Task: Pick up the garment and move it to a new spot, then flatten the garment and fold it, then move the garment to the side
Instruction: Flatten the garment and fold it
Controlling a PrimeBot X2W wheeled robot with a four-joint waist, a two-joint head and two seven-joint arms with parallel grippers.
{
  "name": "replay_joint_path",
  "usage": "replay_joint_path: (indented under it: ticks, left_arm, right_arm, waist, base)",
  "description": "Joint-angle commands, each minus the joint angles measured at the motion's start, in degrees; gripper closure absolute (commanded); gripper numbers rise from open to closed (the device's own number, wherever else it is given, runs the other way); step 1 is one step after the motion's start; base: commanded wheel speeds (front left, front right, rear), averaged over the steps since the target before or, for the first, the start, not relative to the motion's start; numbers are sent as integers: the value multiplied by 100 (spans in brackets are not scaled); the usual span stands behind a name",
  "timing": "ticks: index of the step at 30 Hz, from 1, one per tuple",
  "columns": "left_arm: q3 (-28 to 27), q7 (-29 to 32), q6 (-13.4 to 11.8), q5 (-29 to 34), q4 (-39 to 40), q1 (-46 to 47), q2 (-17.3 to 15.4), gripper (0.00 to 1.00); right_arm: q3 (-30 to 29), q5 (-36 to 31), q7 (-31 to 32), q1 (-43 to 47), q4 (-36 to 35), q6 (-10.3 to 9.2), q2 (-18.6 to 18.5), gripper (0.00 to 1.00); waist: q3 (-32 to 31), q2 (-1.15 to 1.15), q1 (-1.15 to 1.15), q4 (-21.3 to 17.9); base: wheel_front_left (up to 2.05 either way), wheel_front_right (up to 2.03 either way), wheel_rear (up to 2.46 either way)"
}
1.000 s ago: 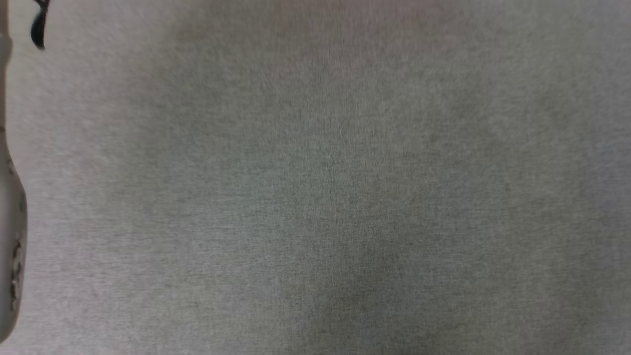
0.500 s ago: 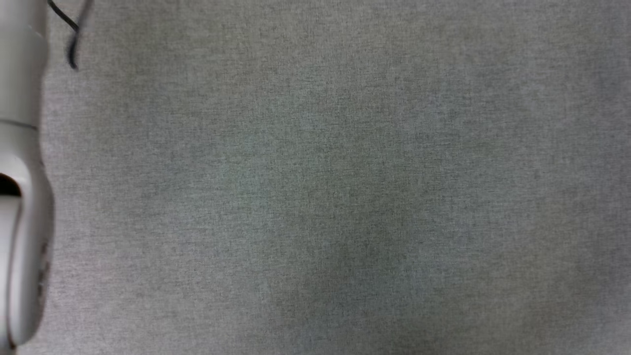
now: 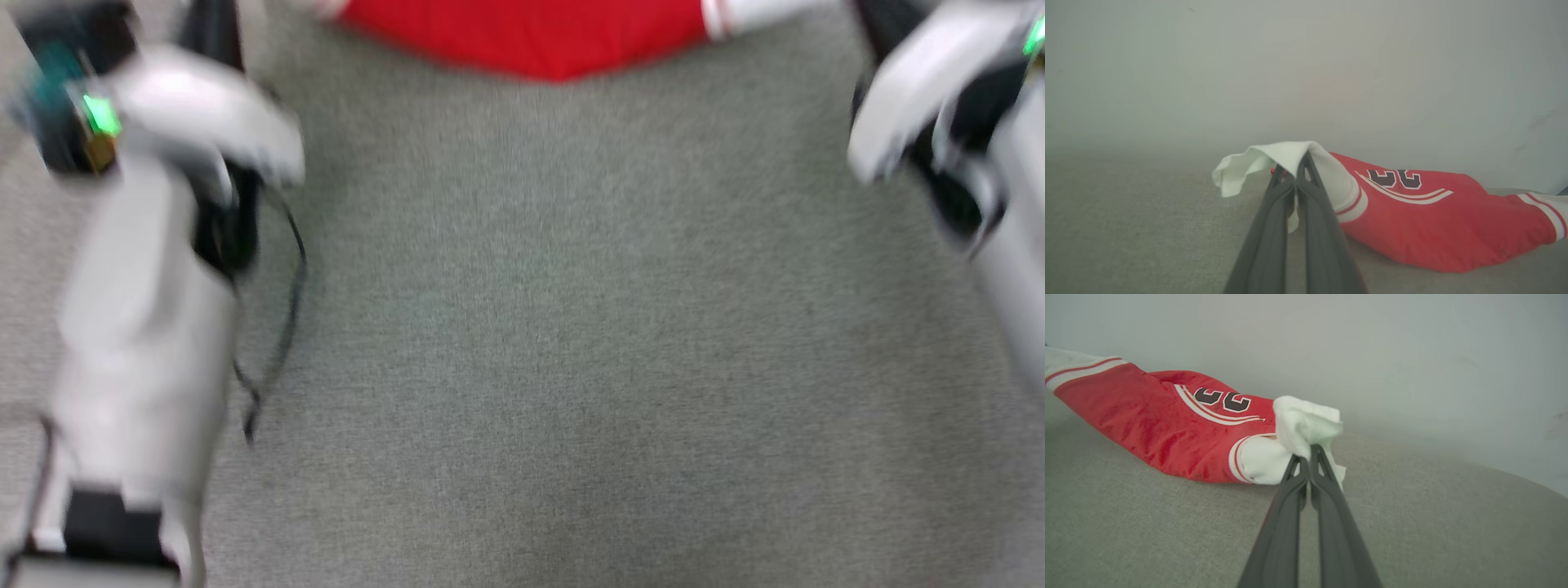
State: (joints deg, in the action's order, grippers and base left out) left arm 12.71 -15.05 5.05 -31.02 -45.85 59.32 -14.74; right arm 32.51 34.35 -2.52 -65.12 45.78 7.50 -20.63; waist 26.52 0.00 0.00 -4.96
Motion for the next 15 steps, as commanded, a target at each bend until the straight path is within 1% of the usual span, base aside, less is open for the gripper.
replay_joint_path:
  ticks: [1,5,9,11,15]
  left_arm:
    - [-69,-15,-43,-6,289,-585,3,100]
    - [-194,-15,-193,-39,989,-2091,64,100]
    - [-152,38,-388,-57,1654,-3366,51,100]
    - [-136,172,-483,-109,1959,-3945,16,100]
    - [-143,427,-756,-159,2605,-5002,-68,100]
  right_arm:
    - [23,80,6,508,-204,-3,-135,100]
    - [-58,205,181,1757,-637,-2,-327,100]
    - [-391,266,384,2955,-1095,-3,-448,100]
    - [-594,158,482,3544,-1341,-2,-468,100]
    - [-1101,-19,856,4739,-1841,-3,-341,100]
  waist:
    - [-619,0,0,-17]
    - [-1132,0,0,-20]
    - [-1546,0,0,25]
    - [-1731,0,0,43]
    - [-2107,0,0,70]
  base:
    - [0,0,0]
    - [0,0,0]
    - [0,0,0]
    - [0,0,0]
    - [0,0,0]
